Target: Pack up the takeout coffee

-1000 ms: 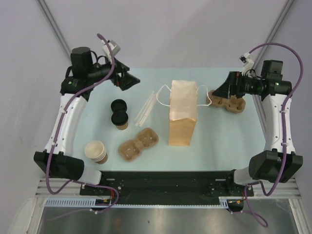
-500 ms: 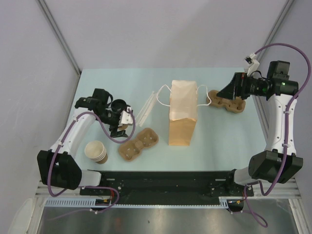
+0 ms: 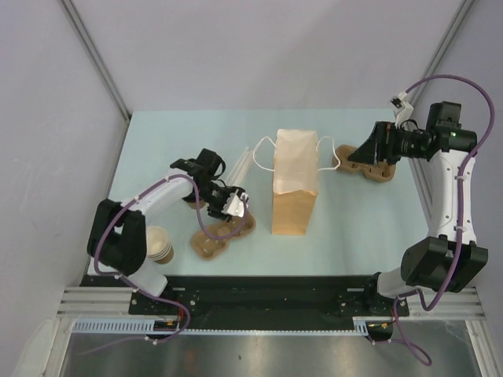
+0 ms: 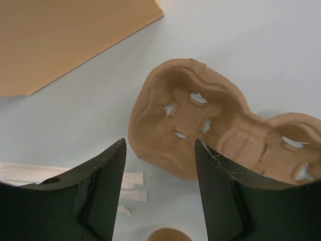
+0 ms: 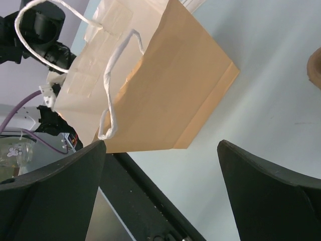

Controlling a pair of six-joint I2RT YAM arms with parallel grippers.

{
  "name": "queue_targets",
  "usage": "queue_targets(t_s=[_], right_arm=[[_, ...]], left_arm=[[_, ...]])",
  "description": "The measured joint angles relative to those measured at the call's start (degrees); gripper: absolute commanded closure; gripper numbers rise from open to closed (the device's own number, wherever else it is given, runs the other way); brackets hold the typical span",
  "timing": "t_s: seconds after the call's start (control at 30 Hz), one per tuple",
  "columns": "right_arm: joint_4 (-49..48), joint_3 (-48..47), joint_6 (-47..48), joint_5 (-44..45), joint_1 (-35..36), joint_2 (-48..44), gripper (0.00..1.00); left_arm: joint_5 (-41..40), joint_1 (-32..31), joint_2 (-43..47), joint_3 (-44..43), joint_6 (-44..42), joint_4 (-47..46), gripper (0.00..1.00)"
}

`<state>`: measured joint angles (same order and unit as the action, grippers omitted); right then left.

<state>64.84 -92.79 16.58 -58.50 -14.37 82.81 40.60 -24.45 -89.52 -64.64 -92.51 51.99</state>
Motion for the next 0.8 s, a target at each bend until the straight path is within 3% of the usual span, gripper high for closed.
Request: queue_targets(t_s=[0.37, 0.8], right_arm=[[1.51, 1.81, 1.31, 0.37, -0.13, 0.04, 0.00], [1.62, 2.56, 1.49, 0.33, -0.48, 0.68, 0.00]], left_arm=[[-4.76, -3.91, -9.31, -3.02, -0.24, -6.29, 0.44], [-10.12, -6.38, -14.29, -7.32, -1.46, -6.43, 0.65]])
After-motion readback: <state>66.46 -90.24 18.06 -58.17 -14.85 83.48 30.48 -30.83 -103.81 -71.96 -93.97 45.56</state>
